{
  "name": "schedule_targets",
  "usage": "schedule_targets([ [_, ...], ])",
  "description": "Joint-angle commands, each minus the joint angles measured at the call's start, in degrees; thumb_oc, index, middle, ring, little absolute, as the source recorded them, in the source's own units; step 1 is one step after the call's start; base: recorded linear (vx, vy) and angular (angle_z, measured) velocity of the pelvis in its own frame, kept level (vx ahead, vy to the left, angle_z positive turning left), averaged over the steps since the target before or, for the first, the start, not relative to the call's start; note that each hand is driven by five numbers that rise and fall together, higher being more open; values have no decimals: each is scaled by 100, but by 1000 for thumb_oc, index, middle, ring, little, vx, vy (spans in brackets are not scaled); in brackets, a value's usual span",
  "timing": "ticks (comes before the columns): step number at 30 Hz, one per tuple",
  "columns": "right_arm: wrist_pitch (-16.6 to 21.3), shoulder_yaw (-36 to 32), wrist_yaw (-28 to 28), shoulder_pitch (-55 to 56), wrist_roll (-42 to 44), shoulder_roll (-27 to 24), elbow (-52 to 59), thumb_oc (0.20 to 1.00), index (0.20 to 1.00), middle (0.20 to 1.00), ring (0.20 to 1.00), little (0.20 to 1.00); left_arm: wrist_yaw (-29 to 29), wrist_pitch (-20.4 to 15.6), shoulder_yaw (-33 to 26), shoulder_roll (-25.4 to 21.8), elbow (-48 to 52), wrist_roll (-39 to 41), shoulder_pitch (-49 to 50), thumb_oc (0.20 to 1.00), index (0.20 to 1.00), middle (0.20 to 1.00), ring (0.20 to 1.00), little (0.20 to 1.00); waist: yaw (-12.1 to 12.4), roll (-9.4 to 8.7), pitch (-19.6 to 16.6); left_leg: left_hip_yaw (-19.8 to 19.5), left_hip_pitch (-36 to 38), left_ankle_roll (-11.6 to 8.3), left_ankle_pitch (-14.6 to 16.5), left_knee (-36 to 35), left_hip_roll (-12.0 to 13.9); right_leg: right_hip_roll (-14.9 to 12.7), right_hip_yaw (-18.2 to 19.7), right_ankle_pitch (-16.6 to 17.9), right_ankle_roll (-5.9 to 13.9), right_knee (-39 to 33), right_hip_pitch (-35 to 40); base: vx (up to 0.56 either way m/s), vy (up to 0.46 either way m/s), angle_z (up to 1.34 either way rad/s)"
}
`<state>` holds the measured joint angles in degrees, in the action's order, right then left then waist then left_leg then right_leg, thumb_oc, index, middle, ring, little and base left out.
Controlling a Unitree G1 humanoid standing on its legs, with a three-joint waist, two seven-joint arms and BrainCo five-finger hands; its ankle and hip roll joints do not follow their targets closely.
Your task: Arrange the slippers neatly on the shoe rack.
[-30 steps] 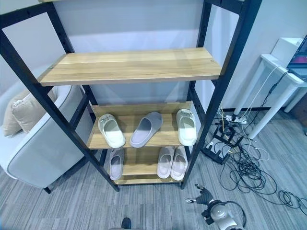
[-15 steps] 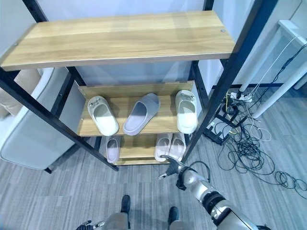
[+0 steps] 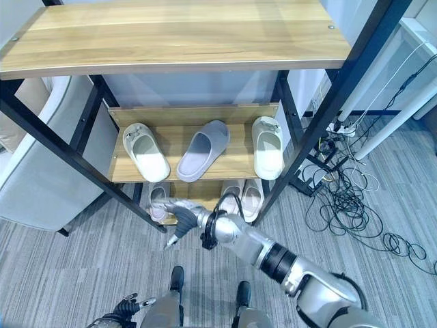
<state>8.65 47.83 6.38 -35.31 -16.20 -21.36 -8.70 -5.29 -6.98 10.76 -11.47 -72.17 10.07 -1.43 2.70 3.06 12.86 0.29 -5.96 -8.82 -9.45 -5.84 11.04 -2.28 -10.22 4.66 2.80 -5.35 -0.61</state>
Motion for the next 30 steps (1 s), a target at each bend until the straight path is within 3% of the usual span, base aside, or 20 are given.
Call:
schedule_targets([
  [1,406,-280,-577,-420,-458,-105,483,1000,1000,1000,1000,1000,-154,-109,427,4,-210,-70,-442,1000,1000,1000,1000,1000,100,-177,350,103,109,316,603,423,-202,-764,210,-756,515,1140,-459,11,-6,-10],
  [3,481,-387,-916,-582,-1205,-430,787,1000,1000,1000,1000,1000,-200,-147,463,11,-118,-122,-403,1000,1000,1000,1000,1000,96,-187,342,114,102,309,597,407,-185,-754,193,-762,522,1138,-467,7,-6,-5],
  [4,448,-582,-1388,-629,-1898,-779,927,1000,1000,1000,1000,1000,-260,-191,494,27,-60,-155,-379,1000,1000,1000,1000,1000,90,-192,339,115,94,309,592,393,-180,-744,194,-758,533,1136,-480,0,0,0],
  [7,424,-726,-1597,-551,-2088,-930,1031,1000,1000,1000,1000,1000,-298,-199,525,35,-41,-165,-365,1000,1000,1000,1000,1000,95,-187,332,115,93,308,588,381,-175,-742,184,-758,538,1129,-480,0,0,0],
  [10,47,-1336,-2257,-483,-2806,-1598,654,1000,1000,1000,1000,1000,-329,-250,597,-4,163,-251,-244,1000,1000,1000,1000,1000,84,-173,320,54,35,315,572,350,-174,-746,136,-750,557,1123,-513,3,-4,-1],
  [14,-155,-1669,-2719,-398,-3177,-1997,211,1000,1000,1000,1000,1000,-327,-260,537,-61,46,-412,-212,1000,1000,1000,1000,1000,123,-169,297,0,1,312,576,333,-181,-751,86,-758,568,1104,-515,10,-7,7],
  [17,-280,-1675,-2860,-507,-3287,-2125,-209,1000,1000,1000,1000,1000,-373,-288,543,-105,19,-564,-167,1000,1000,1000,1000,1000,165,-166,285,-41,-39,306,576,336,-182,-756,39,-747,576,1071,-511,0,0,0],
  [30,-432,-1456,-3144,-1846,-2267,-1584,-1278,1000,1000,1000,1000,1000,-508,-356,781,-262,14,-473,-357,1000,1000,1000,1000,1000,429,-219,494,-192,-430,290,524,428,-230,-785,-47,-662,575,1039,-723,-9,5,6],
])
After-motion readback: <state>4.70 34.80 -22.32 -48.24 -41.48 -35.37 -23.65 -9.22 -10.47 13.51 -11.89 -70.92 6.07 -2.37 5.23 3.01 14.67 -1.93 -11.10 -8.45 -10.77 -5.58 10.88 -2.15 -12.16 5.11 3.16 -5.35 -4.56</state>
